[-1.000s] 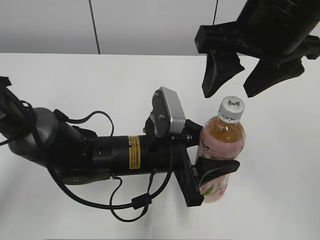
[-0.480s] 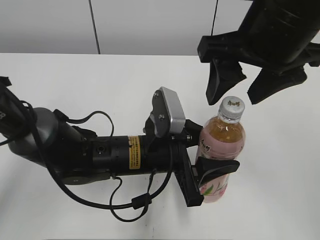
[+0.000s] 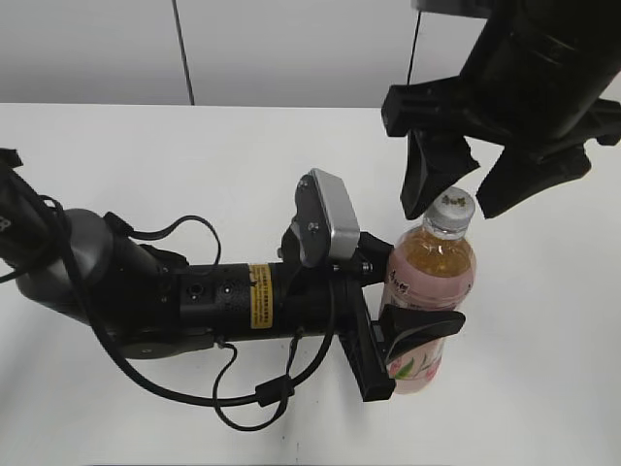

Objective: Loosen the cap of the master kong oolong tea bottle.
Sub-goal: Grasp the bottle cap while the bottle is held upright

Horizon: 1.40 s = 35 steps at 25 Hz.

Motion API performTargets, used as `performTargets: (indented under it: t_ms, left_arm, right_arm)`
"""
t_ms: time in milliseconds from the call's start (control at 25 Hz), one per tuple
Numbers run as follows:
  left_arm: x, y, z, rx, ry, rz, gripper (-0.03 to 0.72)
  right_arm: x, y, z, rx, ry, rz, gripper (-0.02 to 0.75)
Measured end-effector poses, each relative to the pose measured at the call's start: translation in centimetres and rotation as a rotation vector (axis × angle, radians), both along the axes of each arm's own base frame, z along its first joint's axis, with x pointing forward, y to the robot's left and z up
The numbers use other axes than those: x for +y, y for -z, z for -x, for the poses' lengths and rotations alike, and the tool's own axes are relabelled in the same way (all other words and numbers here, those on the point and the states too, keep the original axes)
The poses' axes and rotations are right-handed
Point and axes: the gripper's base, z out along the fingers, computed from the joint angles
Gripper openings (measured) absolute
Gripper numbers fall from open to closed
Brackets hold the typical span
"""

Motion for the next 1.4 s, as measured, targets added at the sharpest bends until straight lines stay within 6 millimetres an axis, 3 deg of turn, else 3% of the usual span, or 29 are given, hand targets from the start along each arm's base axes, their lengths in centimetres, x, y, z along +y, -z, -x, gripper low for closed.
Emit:
performTargets:
  t_ms: [240,320,480,600,760,1120,1400]
  left_arm:
    - [0.00,0.00,0.00,0.000,0.000,0.000,0.400]
    - [0.00,0.00,0.00,0.000,0.000,0.000,0.400]
    - [0.00,0.00,0.00,0.000,0.000,0.000,0.400]
    - [0.00,0.00,0.00,0.000,0.000,0.000,0.400]
    - [0.00,0.00,-0.02,0.001,-0.003,0.000,0.400]
    - [0.01,0.00,-0.04,0.003,-0.005,0.001,0.400]
    - [0.01,-0.03,-0.07,0.005,-0.009,0.004,0.400]
  right_arm:
    - [-0.02,0.29,0.06,0.010,-0.001,0.005,0.487]
    - [-0.02,0.29,0.06,0.010,-0.001,0.005,0.441]
    - [-0.05,0.30,0.04,-0.002,-0.039,0.014,0.272]
    - [-0.05,0.30,0.04,-0.022,-0.117,0.024,0.272]
    - [-0.05,0.30,0.04,-0.079,-0.339,0.052,0.272]
    - [-0.08,0.27,0.04,-0.304,-1.211,0.164,0.272]
    - [-0.01,-0.32,-0.09,-0.349,-1.320,0.181,0.272]
